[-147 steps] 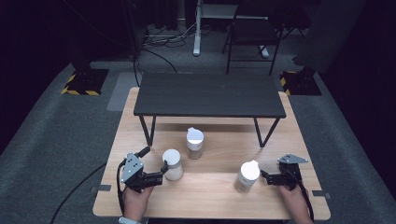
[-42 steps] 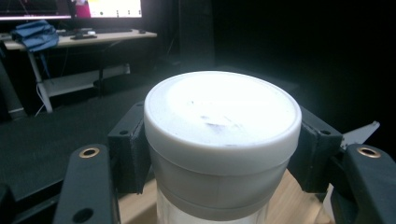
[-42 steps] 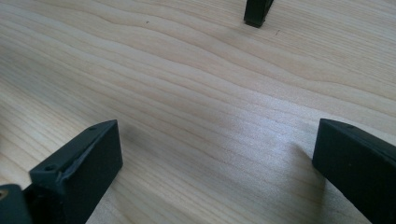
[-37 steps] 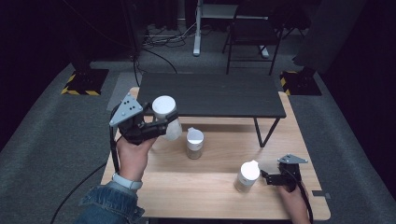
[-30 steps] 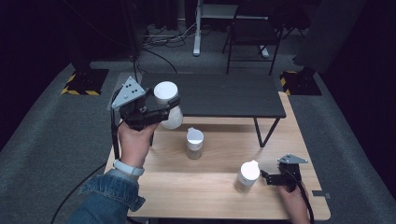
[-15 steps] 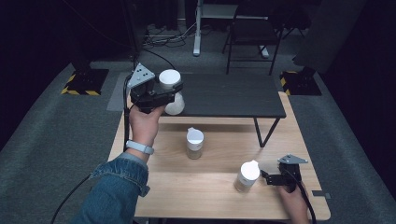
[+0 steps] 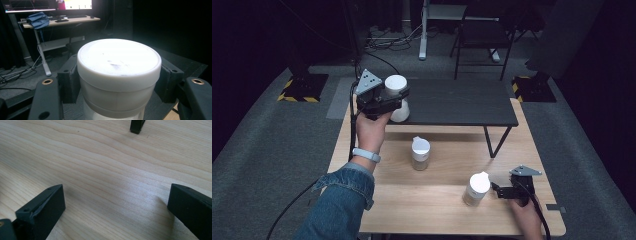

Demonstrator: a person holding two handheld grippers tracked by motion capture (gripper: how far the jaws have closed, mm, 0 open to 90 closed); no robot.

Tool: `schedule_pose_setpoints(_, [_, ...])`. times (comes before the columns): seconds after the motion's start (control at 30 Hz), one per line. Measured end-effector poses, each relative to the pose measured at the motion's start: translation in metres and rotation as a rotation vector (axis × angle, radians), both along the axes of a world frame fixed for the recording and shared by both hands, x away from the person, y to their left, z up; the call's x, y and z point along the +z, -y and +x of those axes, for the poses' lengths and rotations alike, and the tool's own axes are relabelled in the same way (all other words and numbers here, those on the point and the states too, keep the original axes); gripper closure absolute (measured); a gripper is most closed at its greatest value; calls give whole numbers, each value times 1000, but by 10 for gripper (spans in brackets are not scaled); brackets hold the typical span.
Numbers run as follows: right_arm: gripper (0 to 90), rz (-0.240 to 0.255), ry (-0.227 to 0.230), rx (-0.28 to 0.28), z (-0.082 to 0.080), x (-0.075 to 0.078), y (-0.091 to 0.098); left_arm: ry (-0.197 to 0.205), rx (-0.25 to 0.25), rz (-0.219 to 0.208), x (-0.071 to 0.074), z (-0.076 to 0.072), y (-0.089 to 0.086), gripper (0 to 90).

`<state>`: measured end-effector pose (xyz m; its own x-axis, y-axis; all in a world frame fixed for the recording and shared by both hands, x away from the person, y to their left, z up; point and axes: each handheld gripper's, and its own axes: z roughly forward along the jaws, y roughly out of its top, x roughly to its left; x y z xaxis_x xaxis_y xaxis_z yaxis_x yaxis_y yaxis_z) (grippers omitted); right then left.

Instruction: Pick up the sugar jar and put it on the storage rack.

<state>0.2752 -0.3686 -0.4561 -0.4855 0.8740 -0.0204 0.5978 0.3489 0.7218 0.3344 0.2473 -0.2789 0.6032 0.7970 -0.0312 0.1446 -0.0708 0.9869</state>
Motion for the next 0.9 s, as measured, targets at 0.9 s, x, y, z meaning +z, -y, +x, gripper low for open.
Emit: schedule_pose_setpoints(0.9, [4, -2, -2, 11, 3, 0, 0, 45, 27, -13, -45, -110, -46, 119])
